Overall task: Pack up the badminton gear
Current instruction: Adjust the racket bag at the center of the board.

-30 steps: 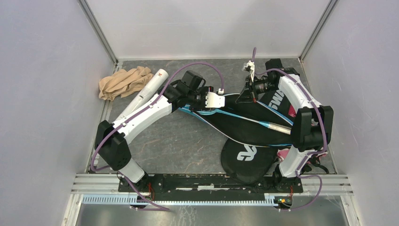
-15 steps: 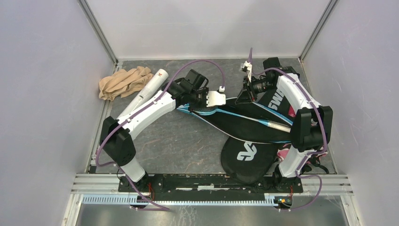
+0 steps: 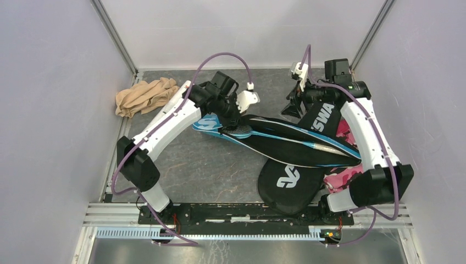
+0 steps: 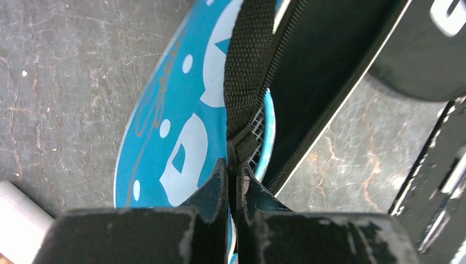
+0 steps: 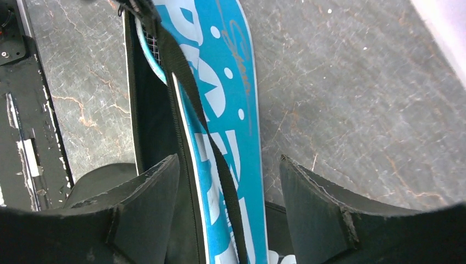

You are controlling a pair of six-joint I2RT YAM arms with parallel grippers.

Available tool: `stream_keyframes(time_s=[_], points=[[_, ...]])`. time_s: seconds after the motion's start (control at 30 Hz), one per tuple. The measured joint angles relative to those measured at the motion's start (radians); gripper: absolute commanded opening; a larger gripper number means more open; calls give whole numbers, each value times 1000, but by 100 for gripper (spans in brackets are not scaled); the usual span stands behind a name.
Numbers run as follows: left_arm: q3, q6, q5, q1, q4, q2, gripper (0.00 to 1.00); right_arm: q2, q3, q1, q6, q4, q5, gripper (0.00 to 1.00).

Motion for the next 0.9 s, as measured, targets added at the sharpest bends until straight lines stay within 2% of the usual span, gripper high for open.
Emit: stream_keyframes(time_s=[0.2,0.4,0.63,0.9], points=[[154,-150,77,59,-73,42,2,-91,-15,11,-63,-29,0,71],[260,-235,150,104,-152,114,2,-208,-97,38,-165,-96,16,72],[329,-280,211,113,-214,171,2,-338,-292,109,-265,-154,76,72],[396,-322,272,118,-244,220,2,-414,-497,219,-268,-115,177,73]])
